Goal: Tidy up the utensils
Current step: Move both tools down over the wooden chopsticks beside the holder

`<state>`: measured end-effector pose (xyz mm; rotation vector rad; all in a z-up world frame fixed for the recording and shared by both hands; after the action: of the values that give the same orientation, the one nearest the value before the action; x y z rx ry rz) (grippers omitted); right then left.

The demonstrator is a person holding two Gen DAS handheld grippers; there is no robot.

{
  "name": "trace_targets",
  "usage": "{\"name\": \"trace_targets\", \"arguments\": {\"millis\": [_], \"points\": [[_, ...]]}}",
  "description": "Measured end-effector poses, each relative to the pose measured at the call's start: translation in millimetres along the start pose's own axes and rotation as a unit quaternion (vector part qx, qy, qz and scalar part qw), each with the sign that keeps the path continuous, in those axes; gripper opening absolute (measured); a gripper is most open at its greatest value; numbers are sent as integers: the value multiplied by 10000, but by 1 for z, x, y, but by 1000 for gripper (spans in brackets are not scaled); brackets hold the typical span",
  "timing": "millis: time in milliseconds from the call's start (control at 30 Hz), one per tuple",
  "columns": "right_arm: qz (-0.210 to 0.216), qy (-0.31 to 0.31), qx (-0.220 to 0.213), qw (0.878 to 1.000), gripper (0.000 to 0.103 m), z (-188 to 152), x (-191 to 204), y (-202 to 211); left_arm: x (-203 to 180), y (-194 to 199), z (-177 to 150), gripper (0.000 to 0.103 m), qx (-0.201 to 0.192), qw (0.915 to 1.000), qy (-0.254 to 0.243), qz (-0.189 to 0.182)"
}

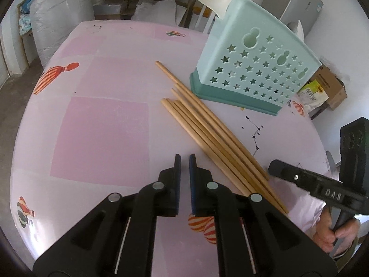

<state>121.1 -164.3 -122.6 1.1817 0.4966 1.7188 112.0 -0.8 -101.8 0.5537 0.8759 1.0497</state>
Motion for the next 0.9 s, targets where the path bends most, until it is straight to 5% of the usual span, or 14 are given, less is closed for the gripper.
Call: {"name": "trace_targets", "arguments": {"millis": [200, 500, 900], "points": [[-350, -54, -165, 9992, 5, -2, -25, 16, -15, -6, -1, 6, 41, 9998, -117, -153], [-194, -304, -335, 9988, 6, -3, -44, 34, -29, -5, -3, 10, 92, 9993, -105, -352], [-152, 1096, 95, 9938, 21, 27, 20, -24, -34, -9, -2, 15, 146, 9993, -147, -298]]}}
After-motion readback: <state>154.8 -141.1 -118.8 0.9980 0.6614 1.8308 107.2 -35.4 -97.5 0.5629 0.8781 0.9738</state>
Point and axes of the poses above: each gripper's, at about its wrist camera, not at the fingertips, and y roughly against the way its jaws point, x to its left, z to its top, the point moved 8 cm from there along -y, roughly the way its jaws point, and after that the axes turned 3 degrees about -z, right-handed, at the moved point
